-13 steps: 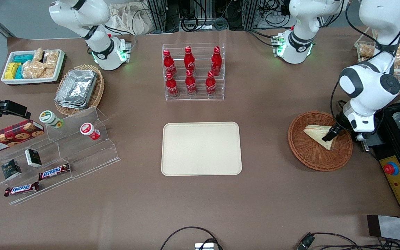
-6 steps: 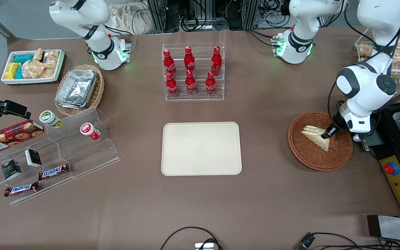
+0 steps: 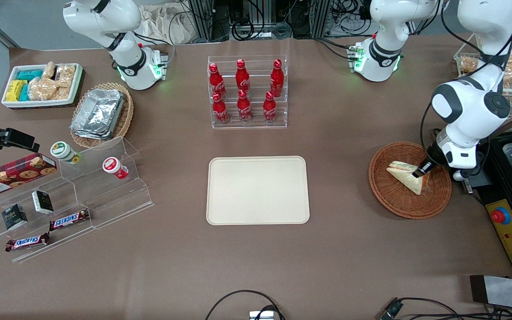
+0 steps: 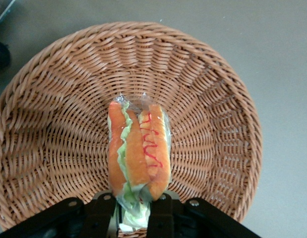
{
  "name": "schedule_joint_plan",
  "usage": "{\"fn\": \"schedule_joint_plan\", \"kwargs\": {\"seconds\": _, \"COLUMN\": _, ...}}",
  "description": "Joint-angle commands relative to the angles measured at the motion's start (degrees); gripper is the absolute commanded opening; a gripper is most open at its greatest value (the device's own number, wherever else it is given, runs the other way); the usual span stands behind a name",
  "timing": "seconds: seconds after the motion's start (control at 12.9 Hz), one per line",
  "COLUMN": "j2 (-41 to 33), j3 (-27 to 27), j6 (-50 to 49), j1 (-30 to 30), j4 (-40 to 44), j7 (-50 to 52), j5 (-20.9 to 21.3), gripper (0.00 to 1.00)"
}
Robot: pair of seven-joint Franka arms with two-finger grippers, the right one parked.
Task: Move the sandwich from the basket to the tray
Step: 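Close the left gripper on the wrapped sandwich, then lift the sandwich out of the basket with the left gripper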
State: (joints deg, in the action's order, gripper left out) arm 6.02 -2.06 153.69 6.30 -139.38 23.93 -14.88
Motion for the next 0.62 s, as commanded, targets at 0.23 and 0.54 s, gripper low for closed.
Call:
{"fn": "schedule_joint_plan", "kwargs": {"seconds": 0.23, "j2": -11.01, "j3": -3.02, "j6": -12.33, "j1": -0.06, "j4": 0.07, "j7": -0.46, "j5": 5.36, "gripper": 0.09}}
{"fn": "schedule_joint_plan", "kwargs": {"seconds": 0.54, "j2": -14.46, "j3": -7.77, "j6": -24.98, "j1": -0.06, "j4": 5.59, "j7": -0.11, "j5": 10.05, "gripper": 0.1}}
